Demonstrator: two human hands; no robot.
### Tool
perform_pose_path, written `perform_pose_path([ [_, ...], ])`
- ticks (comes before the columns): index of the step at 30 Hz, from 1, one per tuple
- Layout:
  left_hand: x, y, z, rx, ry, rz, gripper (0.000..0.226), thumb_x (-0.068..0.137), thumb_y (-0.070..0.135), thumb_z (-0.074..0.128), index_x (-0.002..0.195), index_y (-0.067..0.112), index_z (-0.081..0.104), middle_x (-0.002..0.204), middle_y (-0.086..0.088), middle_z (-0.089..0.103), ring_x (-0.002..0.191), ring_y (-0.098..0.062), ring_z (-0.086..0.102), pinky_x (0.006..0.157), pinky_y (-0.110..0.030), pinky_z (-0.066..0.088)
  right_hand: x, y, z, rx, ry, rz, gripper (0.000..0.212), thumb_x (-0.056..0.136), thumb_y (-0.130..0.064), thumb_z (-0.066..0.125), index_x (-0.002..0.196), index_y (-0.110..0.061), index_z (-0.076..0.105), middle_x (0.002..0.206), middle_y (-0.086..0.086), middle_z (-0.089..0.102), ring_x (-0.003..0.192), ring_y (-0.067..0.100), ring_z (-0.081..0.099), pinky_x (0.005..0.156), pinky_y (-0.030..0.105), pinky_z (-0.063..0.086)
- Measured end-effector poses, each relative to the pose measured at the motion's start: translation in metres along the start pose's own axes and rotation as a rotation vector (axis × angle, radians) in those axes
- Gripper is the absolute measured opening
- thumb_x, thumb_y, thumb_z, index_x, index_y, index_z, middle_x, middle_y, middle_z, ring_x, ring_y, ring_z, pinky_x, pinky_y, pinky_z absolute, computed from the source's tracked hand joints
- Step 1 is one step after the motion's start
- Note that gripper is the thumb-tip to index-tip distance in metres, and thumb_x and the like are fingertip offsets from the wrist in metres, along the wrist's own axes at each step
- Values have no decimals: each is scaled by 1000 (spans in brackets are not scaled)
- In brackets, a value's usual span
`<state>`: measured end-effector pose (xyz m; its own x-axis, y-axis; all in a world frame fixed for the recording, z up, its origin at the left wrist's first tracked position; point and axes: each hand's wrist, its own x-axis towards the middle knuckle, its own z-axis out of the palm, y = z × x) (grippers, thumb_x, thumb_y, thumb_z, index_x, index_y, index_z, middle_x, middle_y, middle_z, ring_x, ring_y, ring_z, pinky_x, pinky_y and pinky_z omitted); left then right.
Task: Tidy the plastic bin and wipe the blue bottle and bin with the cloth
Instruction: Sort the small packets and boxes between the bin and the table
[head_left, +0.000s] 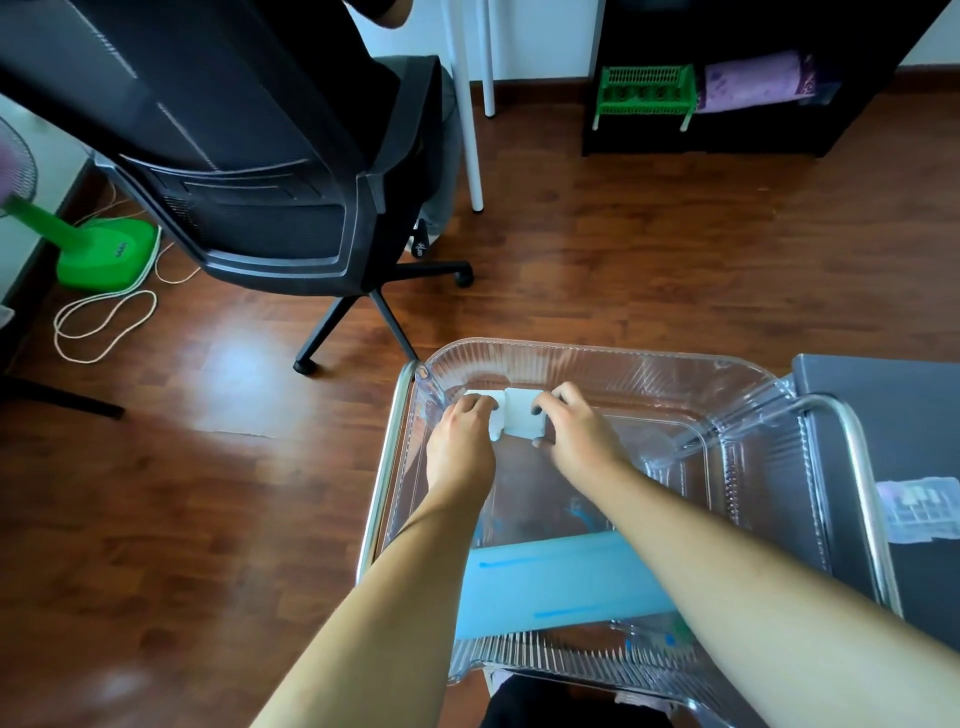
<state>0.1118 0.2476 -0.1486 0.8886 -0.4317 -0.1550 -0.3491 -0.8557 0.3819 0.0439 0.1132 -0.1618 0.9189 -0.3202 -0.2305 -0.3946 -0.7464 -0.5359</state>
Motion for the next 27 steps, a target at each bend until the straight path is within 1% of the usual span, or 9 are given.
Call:
perform_pose_path([
  [2,-4,5,-9,6,-8,26,50,80,-7,56,124,17,58,124,-2,60,108,-26,56,80,-35,48,-5,-2,-11,25,22,-16,32,78,-9,68,106,-19,55,109,0,50,79,28,56,60,33,46],
  [5,-14,14,-30,19,-13,72,49,80,-5,60,123,18,58,124,-1,61,109,-25,56,81,-34,49,-14,-11,-39,97,50,-50,31,76,-12,73,103,-16,58,107,1,53,87,29,60,69,38,51],
  [8,-20,28,-54,6,-15,130,47,80,-4,63,122,19,59,124,-1,61,111,-24,56,85,-35,49,-22,-20,-73,90,114,-92,29,76,-15,75,101,-15,60,106,2,56,90,26,61,70,32,48],
  [10,-24,41,-73,30,-22,178,38,81,4,64,116,21,59,118,1,62,108,-23,56,80,-34,50,-31,-26,-98,62,160,-117,29,77,-19,74,101,-18,58,108,0,56,90,25,62,72,35,51],
  [13,-25,66,-99,77,14,292,35,83,15,65,116,21,58,118,2,59,110,-21,52,78,-32,45,-46,-29,-138,13,225,-138,28,80,-24,73,102,-24,55,109,-5,53,88,22,62,69,36,53],
  [16,-25,104,-117,85,56,433,34,83,20,65,117,22,58,117,2,58,109,-21,49,80,-34,44,-65,-17,-180,-4,324,-129,28,80,-25,72,103,-24,56,109,-6,53,89,19,62,71,33,52],
  [21,-33,192,-111,96,28,648,37,83,27,65,119,24,57,116,3,58,109,-21,50,84,-34,44,-120,39,-234,-2,459,80,23,85,-31,67,104,-26,54,104,-13,49,89,15,59,72,32,50],
  [24,-46,242,-90,159,-49,768,40,83,26,62,122,25,55,120,3,55,111,-20,49,87,-35,42,-163,81,-252,-44,462,228,24,86,-29,65,107,-24,55,108,-7,52,91,19,59,78,38,50],
  [27,-60,278,-64,239,-118,857,44,83,32,63,125,22,52,123,1,53,115,-22,48,90,-36,40,-202,118,-258,-19,423,351,27,86,-29,65,111,-22,56,106,-7,49,98,19,57,83,36,48],
])
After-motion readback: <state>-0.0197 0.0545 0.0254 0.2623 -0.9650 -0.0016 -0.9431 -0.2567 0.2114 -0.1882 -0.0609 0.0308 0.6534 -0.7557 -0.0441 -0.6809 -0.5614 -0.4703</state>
